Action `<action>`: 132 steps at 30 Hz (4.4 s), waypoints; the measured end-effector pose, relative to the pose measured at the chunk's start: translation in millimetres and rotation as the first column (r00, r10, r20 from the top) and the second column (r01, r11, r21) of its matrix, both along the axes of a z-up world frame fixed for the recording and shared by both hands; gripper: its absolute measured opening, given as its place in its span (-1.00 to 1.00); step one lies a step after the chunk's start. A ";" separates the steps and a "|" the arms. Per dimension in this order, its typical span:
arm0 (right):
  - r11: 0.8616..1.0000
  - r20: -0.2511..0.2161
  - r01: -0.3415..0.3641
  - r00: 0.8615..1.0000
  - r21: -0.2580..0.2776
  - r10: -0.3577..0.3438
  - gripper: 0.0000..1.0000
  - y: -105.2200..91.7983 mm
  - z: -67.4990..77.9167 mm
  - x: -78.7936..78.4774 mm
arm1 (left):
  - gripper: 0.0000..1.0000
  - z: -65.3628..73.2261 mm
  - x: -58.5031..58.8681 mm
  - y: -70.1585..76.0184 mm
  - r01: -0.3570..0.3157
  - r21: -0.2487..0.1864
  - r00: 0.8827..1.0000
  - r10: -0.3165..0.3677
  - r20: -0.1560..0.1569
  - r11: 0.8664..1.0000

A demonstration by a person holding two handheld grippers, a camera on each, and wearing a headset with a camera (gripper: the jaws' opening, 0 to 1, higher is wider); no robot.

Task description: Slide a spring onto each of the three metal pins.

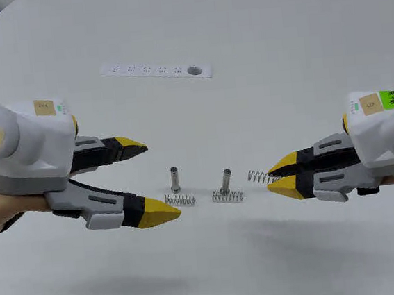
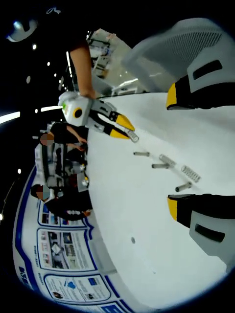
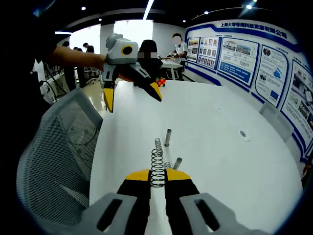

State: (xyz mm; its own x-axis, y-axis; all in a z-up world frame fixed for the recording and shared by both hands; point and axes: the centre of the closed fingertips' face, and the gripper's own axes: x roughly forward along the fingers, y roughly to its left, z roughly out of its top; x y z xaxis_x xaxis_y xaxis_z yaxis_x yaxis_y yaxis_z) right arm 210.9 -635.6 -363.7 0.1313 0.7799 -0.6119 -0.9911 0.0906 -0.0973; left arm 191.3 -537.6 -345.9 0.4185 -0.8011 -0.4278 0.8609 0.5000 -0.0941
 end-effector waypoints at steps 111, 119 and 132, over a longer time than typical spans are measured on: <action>0.951 -0.105 -0.190 0.970 0.245 0.221 -0.78 74.8 65.0 -63.3 | -0.77 11.9 -38.4 -69.4 0.248 -0.058 0.968 -0.245 0.052 0.967; 0.955 -0.077 -0.162 0.979 0.247 0.187 -0.77 68.3 73.4 -47.4 | -0.51 2.9 -30.6 -57.2 0.206 -0.016 0.977 -0.205 0.054 0.978; 0.966 -0.053 0.051 0.998 0.254 -0.039 -0.77 28.5 67.5 25.2 | -0.15 -1.7 -9.1 -26.2 0.094 -0.003 0.995 -0.093 0.047 0.996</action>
State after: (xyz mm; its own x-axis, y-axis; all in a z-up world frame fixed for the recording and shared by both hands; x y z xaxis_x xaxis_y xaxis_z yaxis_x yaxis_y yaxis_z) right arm 236.1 -607.1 -296.3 0.1456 0.9049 -0.3999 -0.9884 0.1507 -0.0189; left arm 182.2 -563.7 -347.7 0.3610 -0.8400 -0.4051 0.9074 0.4166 -0.0553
